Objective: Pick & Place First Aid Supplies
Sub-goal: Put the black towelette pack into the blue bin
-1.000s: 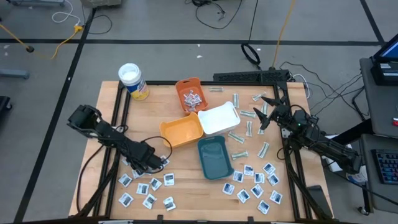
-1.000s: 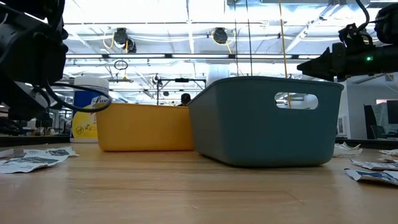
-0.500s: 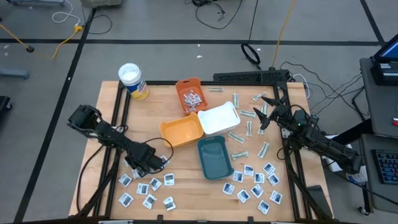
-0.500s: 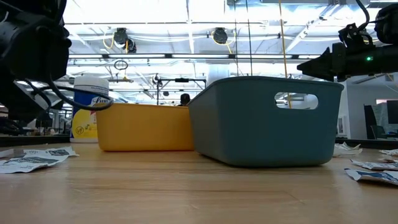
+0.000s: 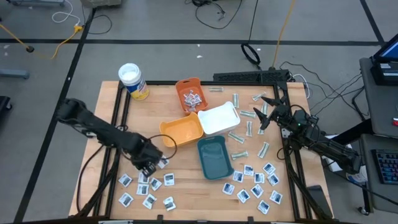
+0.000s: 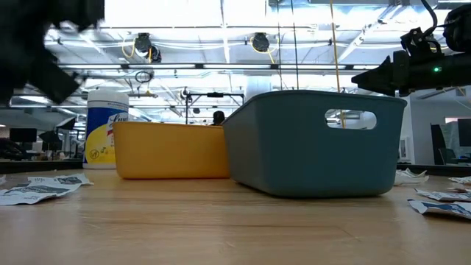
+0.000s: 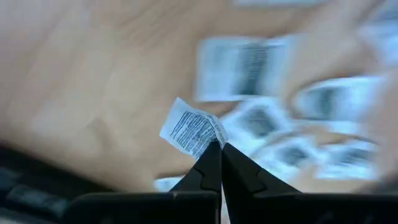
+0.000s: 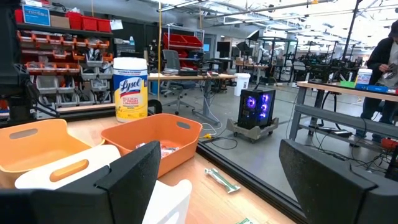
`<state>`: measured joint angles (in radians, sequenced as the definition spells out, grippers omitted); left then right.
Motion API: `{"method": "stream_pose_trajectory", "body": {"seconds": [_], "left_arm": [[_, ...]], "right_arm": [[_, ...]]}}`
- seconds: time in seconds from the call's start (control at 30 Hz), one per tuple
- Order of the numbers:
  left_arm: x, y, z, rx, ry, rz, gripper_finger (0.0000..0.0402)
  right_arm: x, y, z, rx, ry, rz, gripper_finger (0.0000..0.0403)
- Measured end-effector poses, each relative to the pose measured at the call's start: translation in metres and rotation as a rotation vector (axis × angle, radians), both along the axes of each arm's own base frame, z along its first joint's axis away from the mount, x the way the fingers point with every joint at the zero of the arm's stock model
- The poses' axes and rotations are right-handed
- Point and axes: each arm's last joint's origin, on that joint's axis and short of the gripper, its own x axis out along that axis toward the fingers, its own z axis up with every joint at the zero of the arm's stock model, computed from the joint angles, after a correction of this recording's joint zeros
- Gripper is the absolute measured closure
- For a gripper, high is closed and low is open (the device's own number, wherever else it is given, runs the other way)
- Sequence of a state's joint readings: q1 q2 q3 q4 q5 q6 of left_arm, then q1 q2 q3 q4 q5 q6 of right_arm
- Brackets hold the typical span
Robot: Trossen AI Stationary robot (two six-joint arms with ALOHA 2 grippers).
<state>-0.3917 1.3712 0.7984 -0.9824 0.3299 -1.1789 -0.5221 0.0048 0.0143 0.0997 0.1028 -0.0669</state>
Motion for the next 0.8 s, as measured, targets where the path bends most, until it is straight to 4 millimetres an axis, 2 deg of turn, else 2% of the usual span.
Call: {"method": "stream_pose_trajectory", "body": {"seconds": [0.17,0.37,0.63,0.8], "left_arm": [[-0.007,0.004,0.041,-0.061,-0.199,-0.013,0.0400],[-0.026,0.005,0.078,-0.205,-0.420,-0.166,0.0401],[-0.039,0.006,0.110,-0.401,-0.696,-0.271,0.0401],[-0.030,0.008,0.114,-0.384,-0.781,-0.235,0.0401]], "right_arm": [[0.000,0.000,0.000,0.001,0.003,0.000,0.0080],[0.000,0.000,0.000,0.001,0.002,0.000,0.0080],[0.000,0.000,0.000,0.001,0.002,0.000,0.0080],[0.000,0.000,0.000,0.001,0.002,0.000,0.0080]]}}
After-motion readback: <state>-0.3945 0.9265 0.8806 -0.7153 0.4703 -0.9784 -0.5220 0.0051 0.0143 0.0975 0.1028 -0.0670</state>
